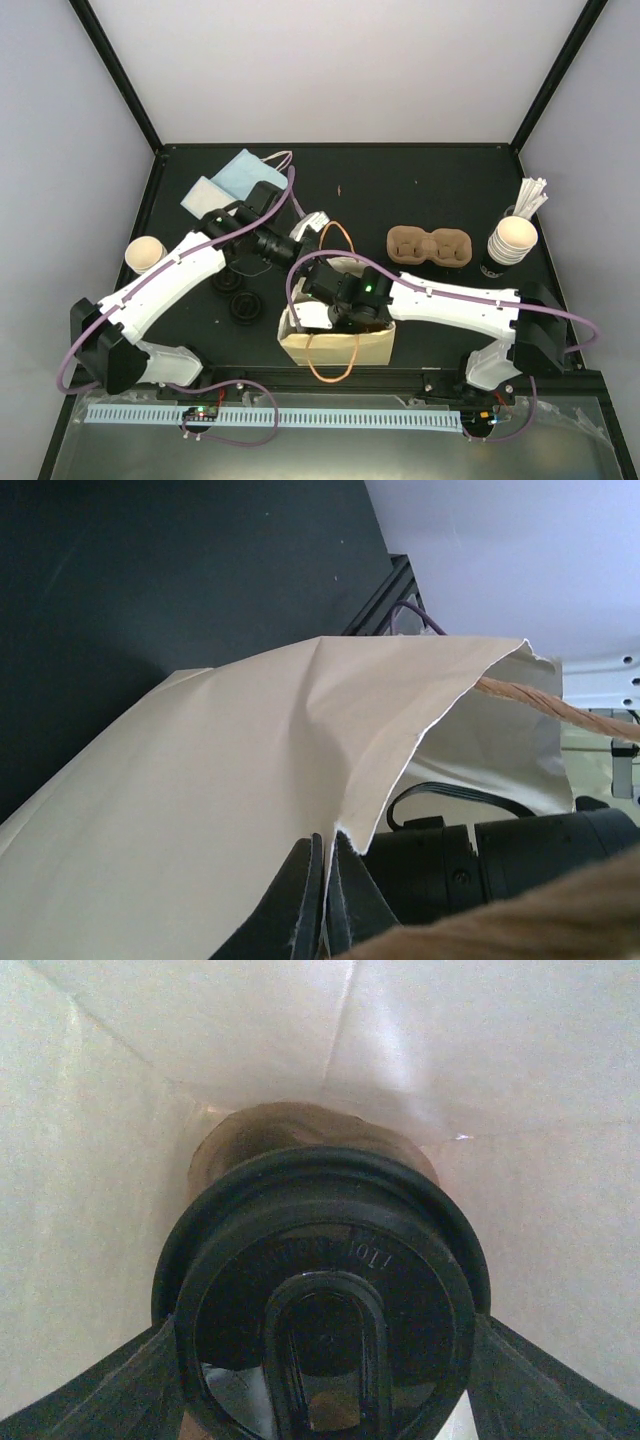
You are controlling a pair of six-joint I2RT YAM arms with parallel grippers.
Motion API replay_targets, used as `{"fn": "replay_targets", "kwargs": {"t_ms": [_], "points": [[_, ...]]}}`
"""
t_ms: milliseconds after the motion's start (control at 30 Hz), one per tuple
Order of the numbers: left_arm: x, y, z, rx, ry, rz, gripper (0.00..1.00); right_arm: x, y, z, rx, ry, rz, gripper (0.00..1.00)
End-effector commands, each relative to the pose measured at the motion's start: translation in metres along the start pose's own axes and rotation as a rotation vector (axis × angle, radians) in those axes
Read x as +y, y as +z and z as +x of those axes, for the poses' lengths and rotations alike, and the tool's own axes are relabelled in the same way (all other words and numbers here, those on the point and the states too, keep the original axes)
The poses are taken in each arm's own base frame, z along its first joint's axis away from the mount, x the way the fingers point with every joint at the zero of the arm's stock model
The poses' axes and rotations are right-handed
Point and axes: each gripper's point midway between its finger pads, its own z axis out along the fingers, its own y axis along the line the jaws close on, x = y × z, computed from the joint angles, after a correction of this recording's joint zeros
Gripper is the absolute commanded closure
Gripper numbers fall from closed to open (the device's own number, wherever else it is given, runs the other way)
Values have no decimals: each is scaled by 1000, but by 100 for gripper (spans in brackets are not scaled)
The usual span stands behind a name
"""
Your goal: Pack the takeout coffee
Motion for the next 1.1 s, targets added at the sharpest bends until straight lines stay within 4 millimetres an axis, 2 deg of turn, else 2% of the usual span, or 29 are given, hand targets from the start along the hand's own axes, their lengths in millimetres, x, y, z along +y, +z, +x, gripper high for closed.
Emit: {"fn": "replay_targets", "kwargs": {"t_ms": [0,267,467,600,667,800,967,1067], "points": [[-18,-6,-7,-1,41,74,98,1,8,-5,3,8,-33,48],[-24,-14,-14,-58,101,55,98,5,18,6,79,31,-14,48],[-13,-11,-12,-59,78,19,98,0,29,18,166,43,40,48],[-10,-14,-15,-85,72,-16,98,-6,32,19,166,57,91,48],[-19,-24,-16,-120,99,-22,98,-9,31,17,141,53,123,48],[-24,-32,-21,-153,127,-44,98,-13,27,10,98,45,149,47],[-3,-18,-13,-98,71,-71,98,-12,34,8,93,26,142,47],[13,-10,-15,-89,51,-106,98,-13,38,8,71,35,131,47]]}}
